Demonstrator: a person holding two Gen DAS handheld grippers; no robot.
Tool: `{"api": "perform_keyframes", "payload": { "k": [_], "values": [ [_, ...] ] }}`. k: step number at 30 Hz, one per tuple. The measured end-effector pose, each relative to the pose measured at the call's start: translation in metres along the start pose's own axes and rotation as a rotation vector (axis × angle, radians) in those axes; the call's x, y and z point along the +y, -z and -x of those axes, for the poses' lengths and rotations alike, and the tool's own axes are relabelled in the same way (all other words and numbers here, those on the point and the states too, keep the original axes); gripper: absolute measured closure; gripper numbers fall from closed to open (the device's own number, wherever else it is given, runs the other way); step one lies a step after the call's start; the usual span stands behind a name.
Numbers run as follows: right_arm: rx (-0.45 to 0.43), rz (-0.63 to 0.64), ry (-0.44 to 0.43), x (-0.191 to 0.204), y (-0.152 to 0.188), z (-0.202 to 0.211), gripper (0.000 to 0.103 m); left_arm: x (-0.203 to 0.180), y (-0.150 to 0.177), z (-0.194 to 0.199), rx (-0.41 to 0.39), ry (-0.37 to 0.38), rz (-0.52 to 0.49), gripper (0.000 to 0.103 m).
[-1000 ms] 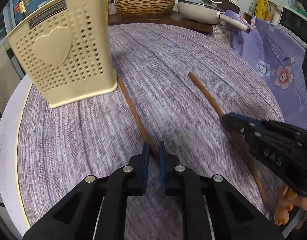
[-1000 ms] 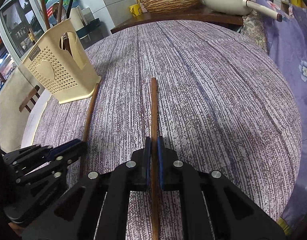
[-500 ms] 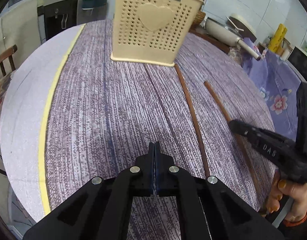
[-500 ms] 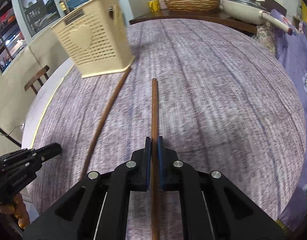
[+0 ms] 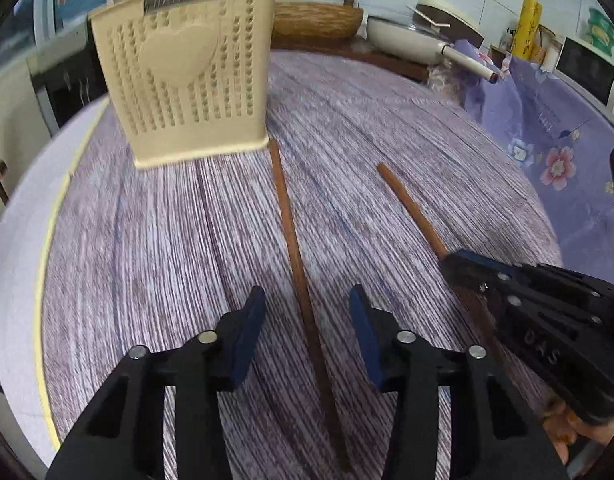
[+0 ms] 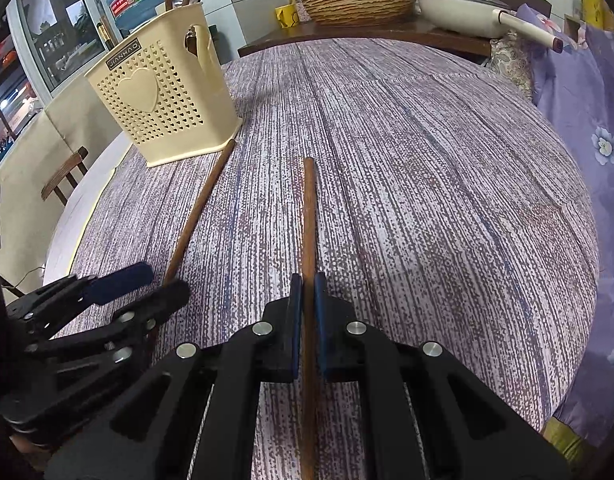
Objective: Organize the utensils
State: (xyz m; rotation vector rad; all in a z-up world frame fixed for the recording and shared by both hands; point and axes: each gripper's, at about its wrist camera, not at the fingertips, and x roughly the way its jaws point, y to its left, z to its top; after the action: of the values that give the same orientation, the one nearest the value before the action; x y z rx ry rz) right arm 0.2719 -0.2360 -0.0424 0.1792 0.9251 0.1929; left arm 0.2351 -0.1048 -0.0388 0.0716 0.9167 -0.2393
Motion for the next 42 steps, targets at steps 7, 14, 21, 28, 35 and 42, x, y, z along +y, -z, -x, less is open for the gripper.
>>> {"api": "perform_keyframes", "payload": {
  "k": [7, 14, 21, 28, 35, 42],
  "values": [
    [-0.003, 0.006, -0.002, 0.002, 0.0, -0.002, 0.096, 0.006, 0.004, 0.007, 0.001, -0.025, -0.004, 0.095],
    [0.017, 0.039, -0.059, 0.023, 0.004, -0.005, 0.096, 0.049, 0.043, 0.041, -0.009, -0.026, 0.113, 0.096],
    [0.023, 0.09, -0.063, 0.047, 0.008, -0.008, 0.092, 0.057, 0.056, 0.051, -0.007, -0.034, 0.143, 0.09],
    [0.04, 0.168, -0.066, 0.051, 0.002, -0.006, 0.08, 0.055, 0.033, 0.041, -0.021, -0.026, 0.09, 0.049],
    [0.042, 0.231, -0.079, 0.056, -0.031, -0.013, 0.08, 0.072, -0.008, 0.015, 0.015, -0.005, 0.07, 0.061],
    [0.099, 0.243, -0.054, 0.058, -0.046, -0.04, 0.08, 0.069, -0.02, -0.007, 0.029, -0.045, 0.058, 0.068]
  ]
}}
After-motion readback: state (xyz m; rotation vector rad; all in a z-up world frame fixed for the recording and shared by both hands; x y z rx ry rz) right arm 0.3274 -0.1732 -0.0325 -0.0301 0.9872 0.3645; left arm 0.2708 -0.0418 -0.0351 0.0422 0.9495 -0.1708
